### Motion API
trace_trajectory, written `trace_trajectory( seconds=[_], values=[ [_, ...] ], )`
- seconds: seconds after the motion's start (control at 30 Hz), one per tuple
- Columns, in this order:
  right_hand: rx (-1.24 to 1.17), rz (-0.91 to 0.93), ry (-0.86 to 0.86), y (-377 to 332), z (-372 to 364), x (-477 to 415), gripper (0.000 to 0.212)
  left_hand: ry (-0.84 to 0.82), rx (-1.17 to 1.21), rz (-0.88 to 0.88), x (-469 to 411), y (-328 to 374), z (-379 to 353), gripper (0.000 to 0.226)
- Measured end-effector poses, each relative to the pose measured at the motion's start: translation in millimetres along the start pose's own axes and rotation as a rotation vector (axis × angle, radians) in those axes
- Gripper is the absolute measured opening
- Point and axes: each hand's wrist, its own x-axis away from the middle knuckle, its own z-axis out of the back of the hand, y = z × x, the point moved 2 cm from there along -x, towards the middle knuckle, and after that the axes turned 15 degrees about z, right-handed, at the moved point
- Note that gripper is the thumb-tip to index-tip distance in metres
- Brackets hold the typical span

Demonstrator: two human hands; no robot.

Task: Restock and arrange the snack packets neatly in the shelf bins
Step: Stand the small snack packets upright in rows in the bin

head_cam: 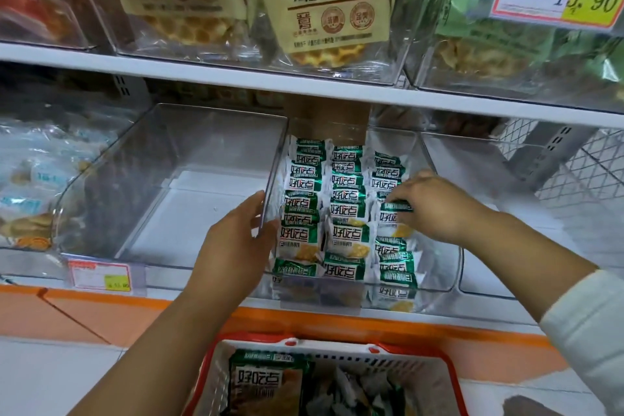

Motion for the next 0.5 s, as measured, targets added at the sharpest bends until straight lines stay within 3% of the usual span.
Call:
trace_trajectory(
  seconds=[0.37,0.43,0.5],
  values=[
    [0.073,-0.121,0.107,-10,-10,-2,0.041,-0.039,0.043,-0.032,-6,-7,-2,0.043],
    [-0.007,-0.132,0.301,-16,-5,11,0.041,0.009,0.053,-0.019,-2,-9,1,0.045],
    [-0.157,-0.162,0.66,-30,-1,39,0.032,0.132,0.038,-0.074,9,-10,4,0.046]
  ],
)
